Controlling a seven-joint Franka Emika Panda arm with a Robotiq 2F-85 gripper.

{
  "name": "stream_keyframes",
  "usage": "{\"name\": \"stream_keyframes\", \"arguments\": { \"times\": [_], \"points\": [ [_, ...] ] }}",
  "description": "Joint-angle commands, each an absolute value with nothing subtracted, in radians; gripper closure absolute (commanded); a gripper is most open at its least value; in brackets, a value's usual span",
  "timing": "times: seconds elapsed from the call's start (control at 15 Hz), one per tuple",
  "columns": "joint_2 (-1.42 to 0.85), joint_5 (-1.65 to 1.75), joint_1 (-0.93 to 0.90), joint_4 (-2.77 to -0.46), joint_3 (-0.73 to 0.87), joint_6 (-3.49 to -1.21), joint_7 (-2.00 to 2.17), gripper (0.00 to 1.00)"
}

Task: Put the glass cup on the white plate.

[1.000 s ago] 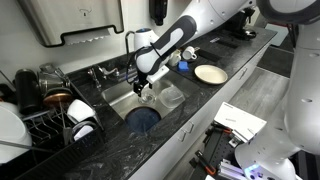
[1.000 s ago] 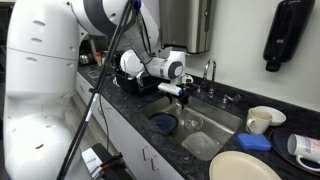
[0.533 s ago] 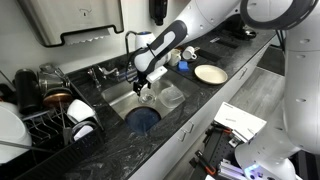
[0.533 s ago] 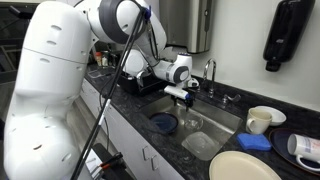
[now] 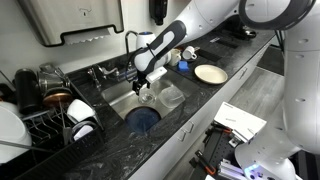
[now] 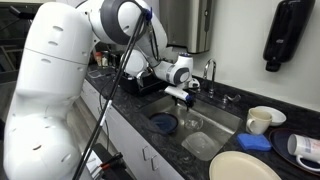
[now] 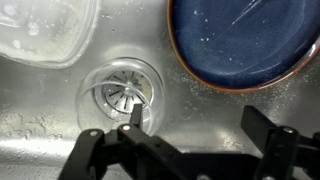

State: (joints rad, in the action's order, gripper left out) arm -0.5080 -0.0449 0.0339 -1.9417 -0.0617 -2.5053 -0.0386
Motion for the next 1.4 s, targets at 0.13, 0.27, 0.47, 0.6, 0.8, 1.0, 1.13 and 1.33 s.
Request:
{"name": "stream_keyframes", "arguments": {
  "times": [0.13,0.27,0.47,0.6,0.8,1.0,1.13,1.33],
  "points": [
    [-0.551,-0.144,0.066,-1.93,-0.075,-2.585,-0.073,0.0],
    [-0.572,-0.157,0.073,-1.922,-0.075,-2.617,-0.074,0.0],
    [-0.608,-0.17,0.09,-1.907,-0.091,-2.642,-0.097,0.0],
    [-0.632,-0.174,0.097,-1.894,-0.099,-2.638,-0.104,0.0],
    [-0.672,-0.169,0.095,-1.87,-0.097,-2.64,-0.094,0.0],
    [-0.709,-0.172,0.099,-1.838,-0.1,-2.646,-0.088,0.34],
    [-0.731,-0.173,0.103,-1.817,-0.101,-2.643,-0.088,0.49],
    [-0.757,-0.171,0.105,-1.79,-0.102,-2.638,-0.085,0.69]
  ]
}}
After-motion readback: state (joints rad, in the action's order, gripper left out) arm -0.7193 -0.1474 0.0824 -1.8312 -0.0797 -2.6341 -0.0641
